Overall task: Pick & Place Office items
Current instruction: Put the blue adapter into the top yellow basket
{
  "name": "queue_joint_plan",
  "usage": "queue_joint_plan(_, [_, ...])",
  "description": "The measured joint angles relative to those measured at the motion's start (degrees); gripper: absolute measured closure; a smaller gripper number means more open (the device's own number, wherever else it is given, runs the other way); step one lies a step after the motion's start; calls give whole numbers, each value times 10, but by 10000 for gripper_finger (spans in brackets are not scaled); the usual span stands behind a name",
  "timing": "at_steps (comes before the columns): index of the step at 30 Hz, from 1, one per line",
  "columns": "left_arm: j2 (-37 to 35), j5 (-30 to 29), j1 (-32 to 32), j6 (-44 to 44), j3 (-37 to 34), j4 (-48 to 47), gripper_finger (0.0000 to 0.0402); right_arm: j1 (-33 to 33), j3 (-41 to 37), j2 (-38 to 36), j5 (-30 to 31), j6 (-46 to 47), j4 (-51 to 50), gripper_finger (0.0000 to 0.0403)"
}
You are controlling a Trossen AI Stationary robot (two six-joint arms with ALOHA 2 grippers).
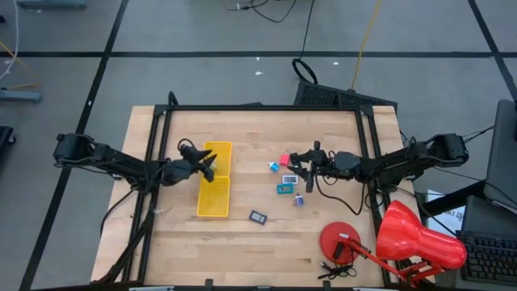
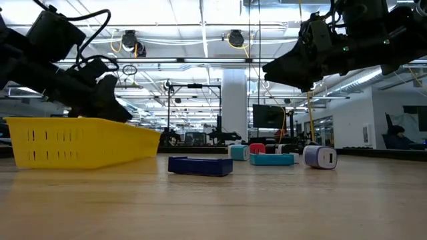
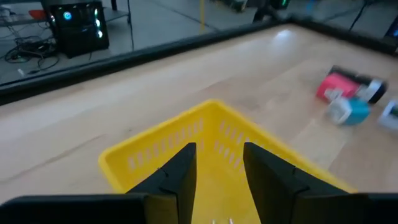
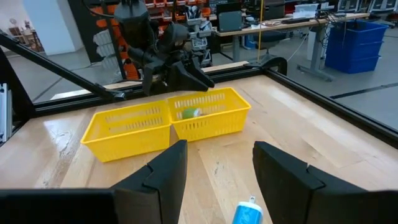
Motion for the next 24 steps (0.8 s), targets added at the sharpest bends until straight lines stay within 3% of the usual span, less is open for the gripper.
queue_joint_plan(4, [-3, 6, 0, 11, 0, 61, 259, 1, 0, 0, 0, 5, -11, 232])
queue_joint_plan(8, [-3, 11, 0, 20, 7, 84, 229, 2, 3, 0, 23, 52, -84, 229])
queue_joint_plan(15, [-3, 37, -1, 29, 15, 80, 149, 13, 82, 1, 91, 101, -389, 194])
queue_joint_plan(18, [-3, 45, -1, 35, 15, 80, 124, 13, 95, 5, 87, 141, -442, 181])
queue_joint_plan(20, [-3, 45, -1, 33, 15, 80, 112, 13, 94, 5, 49, 149, -445, 178])
queue_joint_plan(24, [-3, 45, -1, 30, 15, 80, 99, 19, 95, 3, -82, 150, -436, 180])
